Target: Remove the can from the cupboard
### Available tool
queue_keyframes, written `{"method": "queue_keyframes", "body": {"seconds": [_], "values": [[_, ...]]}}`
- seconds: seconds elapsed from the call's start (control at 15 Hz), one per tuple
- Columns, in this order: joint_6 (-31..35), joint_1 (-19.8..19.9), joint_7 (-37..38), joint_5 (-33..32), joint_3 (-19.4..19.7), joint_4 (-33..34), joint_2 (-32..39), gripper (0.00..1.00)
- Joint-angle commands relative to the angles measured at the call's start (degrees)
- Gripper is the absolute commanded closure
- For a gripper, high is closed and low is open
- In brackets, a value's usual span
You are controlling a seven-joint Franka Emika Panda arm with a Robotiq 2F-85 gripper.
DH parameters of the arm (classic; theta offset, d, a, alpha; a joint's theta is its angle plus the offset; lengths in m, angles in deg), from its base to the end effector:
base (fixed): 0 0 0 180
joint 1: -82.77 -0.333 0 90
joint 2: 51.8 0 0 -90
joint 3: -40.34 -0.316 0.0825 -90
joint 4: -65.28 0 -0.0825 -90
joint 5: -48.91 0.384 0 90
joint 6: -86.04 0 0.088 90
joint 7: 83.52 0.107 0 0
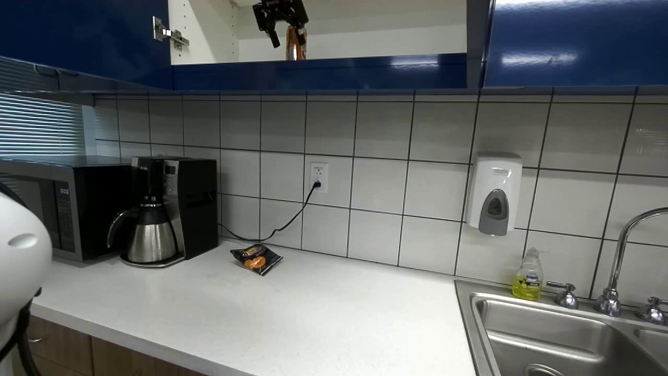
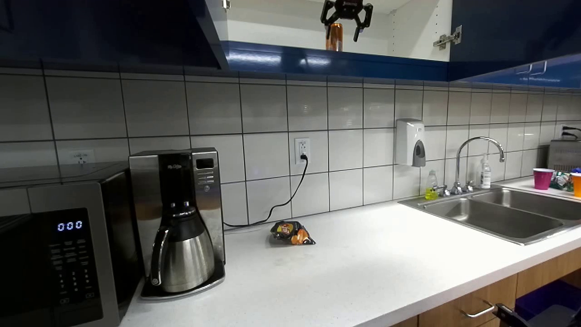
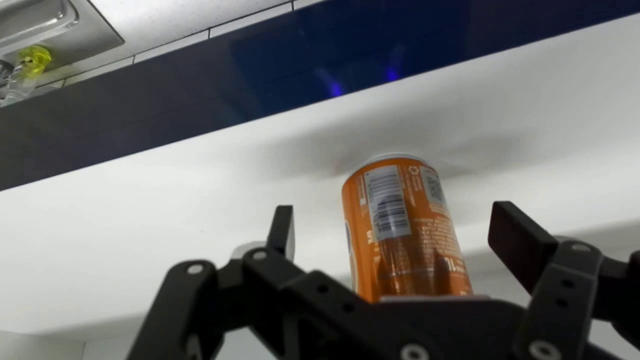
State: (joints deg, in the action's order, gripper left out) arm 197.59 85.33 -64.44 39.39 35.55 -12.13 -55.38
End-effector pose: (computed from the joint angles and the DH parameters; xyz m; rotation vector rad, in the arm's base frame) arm 0.5433 0.0124 0.8097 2.8876 -0.4131 1.0279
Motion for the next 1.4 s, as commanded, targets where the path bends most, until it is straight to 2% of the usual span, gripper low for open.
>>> {"method": "queue_keyframes", "body": {"seconds": [0.0,1.2,1.33], "values": [[-3.3,-0.2,1.3,-1.1,-0.4,5.4,3.3,0.0],[-3.8,-0.5,1.4,-1.4,-0.1,12.2,9.4,0.0],[-3.7,-0.5,1.5,-1.4,-0.1,12.6,9.7,0.26]]}}
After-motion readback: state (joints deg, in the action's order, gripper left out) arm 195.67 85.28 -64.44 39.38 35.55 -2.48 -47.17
